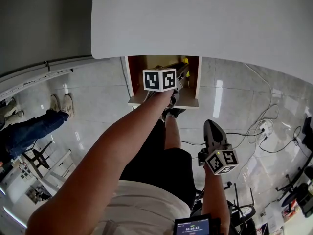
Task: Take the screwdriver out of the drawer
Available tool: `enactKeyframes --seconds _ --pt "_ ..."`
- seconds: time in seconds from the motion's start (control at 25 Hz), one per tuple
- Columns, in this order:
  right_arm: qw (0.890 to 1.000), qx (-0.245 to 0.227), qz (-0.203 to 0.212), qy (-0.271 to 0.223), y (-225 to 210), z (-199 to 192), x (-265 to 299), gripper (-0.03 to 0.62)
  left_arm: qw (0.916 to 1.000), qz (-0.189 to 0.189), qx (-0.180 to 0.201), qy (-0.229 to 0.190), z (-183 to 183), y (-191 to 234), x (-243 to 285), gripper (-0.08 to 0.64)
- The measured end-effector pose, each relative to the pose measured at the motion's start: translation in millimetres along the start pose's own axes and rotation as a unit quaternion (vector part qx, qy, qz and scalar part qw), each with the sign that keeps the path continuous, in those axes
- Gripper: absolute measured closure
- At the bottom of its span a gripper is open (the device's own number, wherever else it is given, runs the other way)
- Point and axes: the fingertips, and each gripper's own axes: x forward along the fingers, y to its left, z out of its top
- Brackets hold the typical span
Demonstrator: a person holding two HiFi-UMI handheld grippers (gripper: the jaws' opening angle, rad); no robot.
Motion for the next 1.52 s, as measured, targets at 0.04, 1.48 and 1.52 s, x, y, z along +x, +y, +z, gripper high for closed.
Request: enactKeyframes --seconds 0.04,1.48,1.52 --pt "1.0 -0.001 0.001 -0.001 1 1 0 0.586 1.0 0.0 -0.001 -0.003 2 -1 -4 0.494" --pt "0.998 -0.044 0.031 0.035 77 13 17 0.586 0.9857 -0.041 -0.112 -0.12 31 -11 -189 0.494" --pt "0.998 -0.045 0.032 0.035 82 13 17 0.586 0.9854 -0.045 -0.113 -0.12 30 -12 -195 0.494"
